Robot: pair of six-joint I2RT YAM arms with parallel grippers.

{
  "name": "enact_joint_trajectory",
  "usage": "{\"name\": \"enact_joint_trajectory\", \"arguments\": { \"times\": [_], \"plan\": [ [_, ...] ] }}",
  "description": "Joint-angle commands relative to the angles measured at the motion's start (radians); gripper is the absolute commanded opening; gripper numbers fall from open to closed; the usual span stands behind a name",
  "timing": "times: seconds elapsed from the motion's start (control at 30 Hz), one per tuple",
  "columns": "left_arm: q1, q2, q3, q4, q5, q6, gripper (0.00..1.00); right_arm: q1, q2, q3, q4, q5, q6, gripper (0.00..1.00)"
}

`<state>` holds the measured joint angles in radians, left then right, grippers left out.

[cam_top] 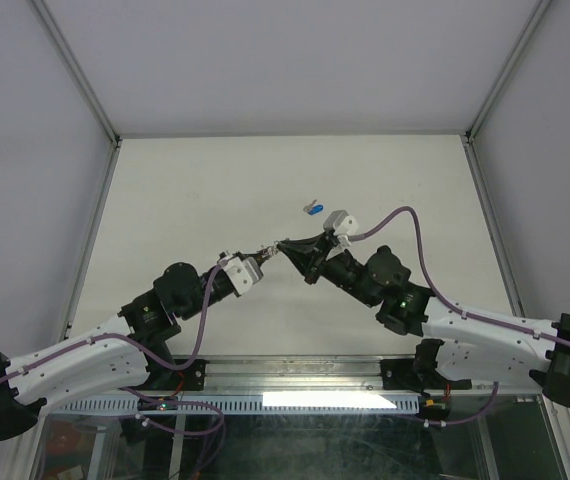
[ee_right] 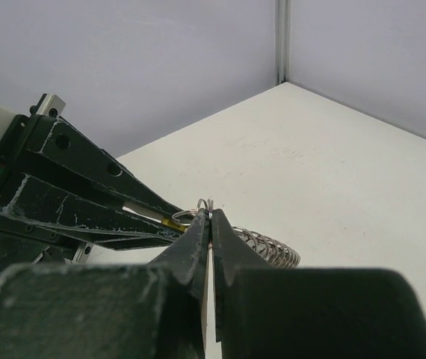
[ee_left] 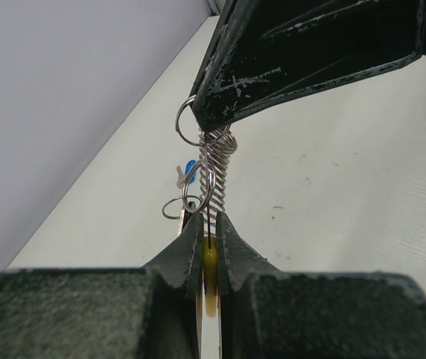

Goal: Put the keys on the keyring

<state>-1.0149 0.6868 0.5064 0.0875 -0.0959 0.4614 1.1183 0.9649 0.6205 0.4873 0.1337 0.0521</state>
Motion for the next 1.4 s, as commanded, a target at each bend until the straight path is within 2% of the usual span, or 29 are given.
{"name": "enact_joint_trajectory", "arguments": {
  "times": [0.0, 0.87, 1.1, 1.37],
  "plan": [
    [-0.011, 0.003, 0.051, 0.02, 0.031, 0.003, 0.0, 0.002, 0.019, 0.024, 0.118, 0.01, 0.02, 0.0],
    [-0.011, -0.023, 0.042, 0.058, 0.014, -0.053, 0.0, 0.002, -0.013, -0.068, 0.225, 0.089, -0.038, 0.0],
    [-0.011, -0.028, 0.048, 0.049, -0.05, -0.055, 0.0, 0.002, -0.053, -0.04, 0.065, -0.038, -0.044, 0.0],
    [-0.012, -0.022, 0.061, 0.046, -0.054, -0.052, 0.0, 0.002, -0.061, -0.023, -0.046, -0.075, -0.039, 0.0]
  ]
}}
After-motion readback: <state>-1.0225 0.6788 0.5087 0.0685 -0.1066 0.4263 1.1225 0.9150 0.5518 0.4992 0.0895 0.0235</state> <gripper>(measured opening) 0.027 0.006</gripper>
